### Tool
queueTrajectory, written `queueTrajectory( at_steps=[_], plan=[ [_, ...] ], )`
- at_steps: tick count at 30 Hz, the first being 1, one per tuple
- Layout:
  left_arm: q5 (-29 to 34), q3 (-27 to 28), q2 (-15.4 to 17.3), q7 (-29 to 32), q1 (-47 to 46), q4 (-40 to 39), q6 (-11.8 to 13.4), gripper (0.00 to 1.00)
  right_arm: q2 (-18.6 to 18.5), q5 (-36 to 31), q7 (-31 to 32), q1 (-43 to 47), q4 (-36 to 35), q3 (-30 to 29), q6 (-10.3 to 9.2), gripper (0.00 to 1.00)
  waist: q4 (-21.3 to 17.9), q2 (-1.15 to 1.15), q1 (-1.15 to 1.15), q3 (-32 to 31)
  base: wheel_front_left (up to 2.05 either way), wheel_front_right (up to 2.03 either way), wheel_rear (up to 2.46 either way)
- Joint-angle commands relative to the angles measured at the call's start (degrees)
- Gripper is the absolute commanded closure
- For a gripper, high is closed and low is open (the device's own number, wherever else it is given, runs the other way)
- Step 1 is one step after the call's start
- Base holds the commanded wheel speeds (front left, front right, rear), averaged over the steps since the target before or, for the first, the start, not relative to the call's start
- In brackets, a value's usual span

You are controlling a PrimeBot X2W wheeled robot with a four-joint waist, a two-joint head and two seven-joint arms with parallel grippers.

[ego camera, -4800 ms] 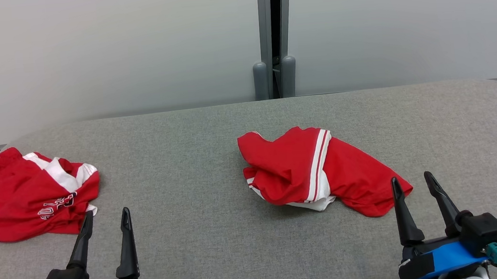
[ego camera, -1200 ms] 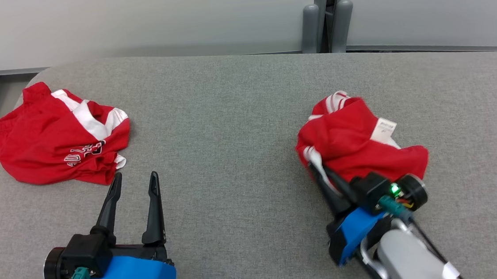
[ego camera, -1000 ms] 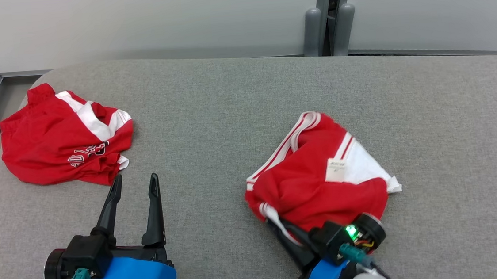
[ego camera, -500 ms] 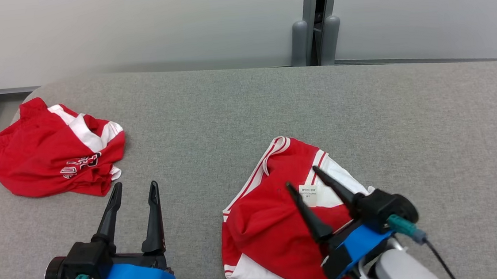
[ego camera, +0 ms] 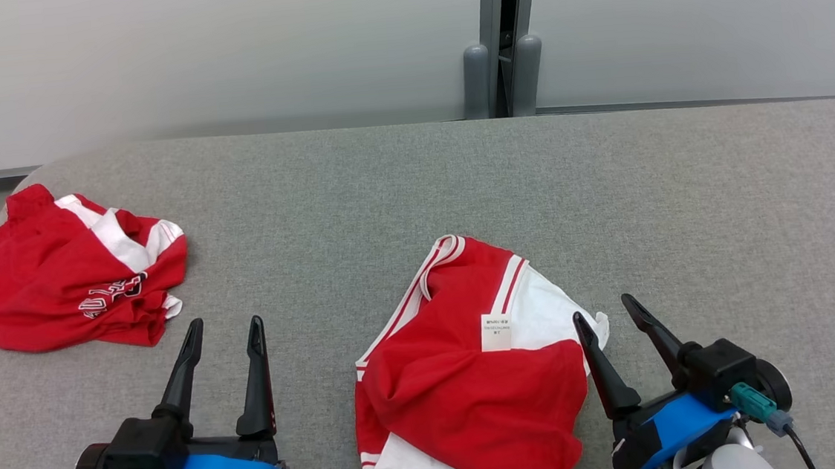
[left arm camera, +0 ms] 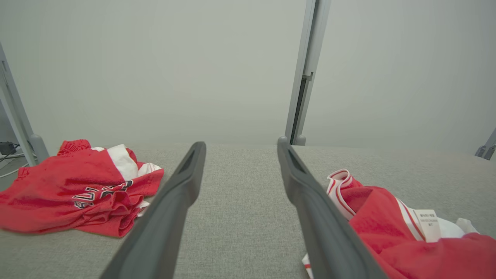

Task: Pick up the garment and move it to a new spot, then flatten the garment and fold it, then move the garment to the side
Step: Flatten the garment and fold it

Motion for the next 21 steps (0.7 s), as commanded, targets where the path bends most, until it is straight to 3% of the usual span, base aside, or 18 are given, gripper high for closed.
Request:
queueTrajectory(
  at_steps=[1,15,16,21],
  plan=[
    [-0.06,0.0,0.18,-0.18,-0.04,-0.19,-0.11,0.0,0.45,-0.11,0.09,0.56,0.17,0.3,-0.02,0.0,-0.13,0.0,0.0,0.34,0.0,0.0,0.0],
    [-0.43,-0.71,0.18,-0.17,-1.63,0.14,0.02,0.0,1.78,0.46,4.61,-2.24,11.47,4.7,-0.02,0.0,1.14,0.0,0.0,2.46,0.0,0.0,0.0],
    [-0.53,-0.71,0.18,-0.17,-1.65,0.2,0.08,0.0,2.0,1.36,4.55,-2.78,13.21,5.58,-0.02,1.0,1.25,0.0,0.0,2.61,0.0,0.0,0.0],
    [-0.67,-0.44,0.18,-0.17,-1.75,0.29,0.24,0.0,1.58,2.34,2.22,-5.21,14.82,5.18,-0.02,1.0,1.17,0.0,0.0,2.78,0.0,0.0,0.0]
  ],
)
